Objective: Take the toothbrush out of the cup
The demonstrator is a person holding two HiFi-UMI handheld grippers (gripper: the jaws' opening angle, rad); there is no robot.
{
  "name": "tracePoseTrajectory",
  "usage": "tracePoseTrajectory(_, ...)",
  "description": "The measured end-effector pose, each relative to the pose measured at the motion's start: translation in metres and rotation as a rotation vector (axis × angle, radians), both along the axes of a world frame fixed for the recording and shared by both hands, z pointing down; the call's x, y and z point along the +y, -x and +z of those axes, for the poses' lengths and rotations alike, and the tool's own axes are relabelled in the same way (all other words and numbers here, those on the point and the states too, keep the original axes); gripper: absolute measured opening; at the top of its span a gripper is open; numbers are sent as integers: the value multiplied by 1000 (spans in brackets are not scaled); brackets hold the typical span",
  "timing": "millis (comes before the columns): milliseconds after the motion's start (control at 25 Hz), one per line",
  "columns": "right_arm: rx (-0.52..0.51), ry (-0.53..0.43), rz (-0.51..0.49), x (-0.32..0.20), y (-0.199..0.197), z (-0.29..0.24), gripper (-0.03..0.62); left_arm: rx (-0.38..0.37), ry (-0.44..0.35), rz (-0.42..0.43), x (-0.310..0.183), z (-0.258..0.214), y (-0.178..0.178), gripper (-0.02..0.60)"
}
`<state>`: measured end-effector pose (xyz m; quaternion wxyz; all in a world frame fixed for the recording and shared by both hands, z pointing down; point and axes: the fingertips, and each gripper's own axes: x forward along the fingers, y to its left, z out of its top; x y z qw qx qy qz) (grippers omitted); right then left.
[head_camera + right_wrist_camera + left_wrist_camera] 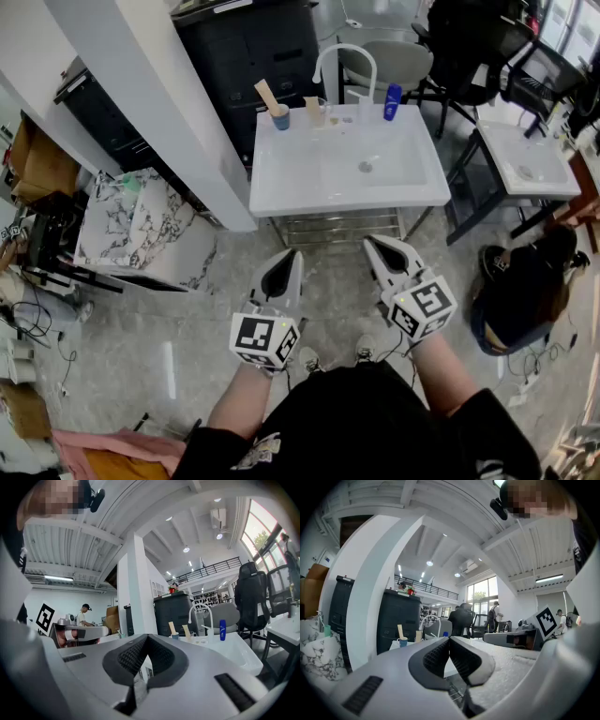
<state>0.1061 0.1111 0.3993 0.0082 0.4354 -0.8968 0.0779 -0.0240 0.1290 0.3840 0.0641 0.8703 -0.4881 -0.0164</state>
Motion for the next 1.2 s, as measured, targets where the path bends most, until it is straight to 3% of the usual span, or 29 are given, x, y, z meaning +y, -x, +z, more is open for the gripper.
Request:
tracePoseTrajectory(760, -39, -30, -27, 3, -14, -9, 3, 8, -10, -13, 0, -4, -12, 5)
tracePoseTrajectory(920, -53, -44, -35, 3, -21, -14, 62, -5, -10, -14, -1, -3, -20, 9)
tracePoseTrajectory(960, -57, -49, -36, 3, -24, -15, 96, -7, -10, -15, -2, -2, -24, 48)
tracePoseTrajectory(1040, -62, -59, -31, 1, -31, -16, 177, -6, -7, -18, -3, -1, -31, 203)
tracePoseTrajectory(1200, -66, -65, -24, -3, -47, -17, 222, -14, -12, -24, -5, -1, -46, 236)
